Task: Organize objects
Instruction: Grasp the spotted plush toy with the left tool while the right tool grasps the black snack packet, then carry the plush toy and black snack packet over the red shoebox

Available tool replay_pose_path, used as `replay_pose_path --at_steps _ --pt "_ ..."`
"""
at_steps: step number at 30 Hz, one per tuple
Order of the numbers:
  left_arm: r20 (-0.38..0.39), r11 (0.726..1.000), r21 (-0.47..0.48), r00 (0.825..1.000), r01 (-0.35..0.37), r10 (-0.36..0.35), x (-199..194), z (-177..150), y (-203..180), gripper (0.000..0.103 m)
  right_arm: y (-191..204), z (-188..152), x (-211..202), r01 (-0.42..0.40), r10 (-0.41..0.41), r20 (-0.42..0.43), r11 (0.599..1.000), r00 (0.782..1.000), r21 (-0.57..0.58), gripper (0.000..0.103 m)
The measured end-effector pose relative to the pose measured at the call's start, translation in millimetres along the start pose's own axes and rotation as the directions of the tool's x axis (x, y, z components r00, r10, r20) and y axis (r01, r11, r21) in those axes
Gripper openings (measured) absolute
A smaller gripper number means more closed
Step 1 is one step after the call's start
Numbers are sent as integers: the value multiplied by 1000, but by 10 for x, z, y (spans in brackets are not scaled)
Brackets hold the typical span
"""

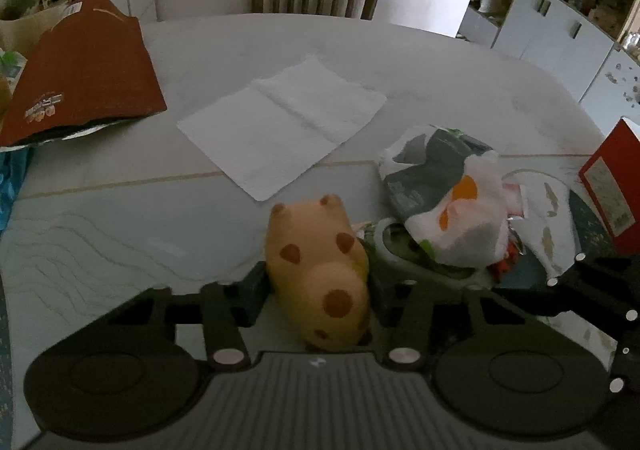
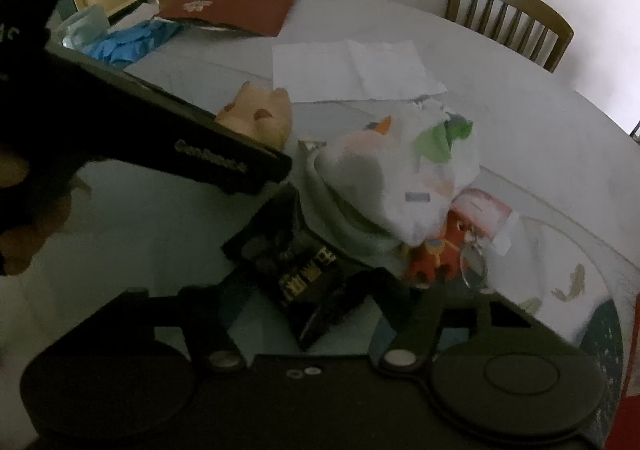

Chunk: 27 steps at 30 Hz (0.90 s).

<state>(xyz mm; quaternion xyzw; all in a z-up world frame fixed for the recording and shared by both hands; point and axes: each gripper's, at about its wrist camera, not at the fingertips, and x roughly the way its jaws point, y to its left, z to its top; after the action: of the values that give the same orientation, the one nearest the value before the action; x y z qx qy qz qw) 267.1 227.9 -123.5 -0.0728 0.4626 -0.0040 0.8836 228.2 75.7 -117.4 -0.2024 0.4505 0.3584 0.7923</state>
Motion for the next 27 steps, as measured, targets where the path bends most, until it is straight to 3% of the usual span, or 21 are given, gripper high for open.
replay_pose_path --at_steps 7,10,27 --pt "-9 1000 -2 1000 -5 5 -130 -103 -30 47 -43 -105 -123 -10 10 3 999 1000 36 35" --pt "-19 1000 -5 1000 -9 9 -205 -179 -54 47 -50 -174 -193 -10 10 9 999 1000 47 30" --pt "-35 997 44 997 69 -68 -785 -518 -635 47 -370 -599 -999 10 -33 110 980 993 199 28"
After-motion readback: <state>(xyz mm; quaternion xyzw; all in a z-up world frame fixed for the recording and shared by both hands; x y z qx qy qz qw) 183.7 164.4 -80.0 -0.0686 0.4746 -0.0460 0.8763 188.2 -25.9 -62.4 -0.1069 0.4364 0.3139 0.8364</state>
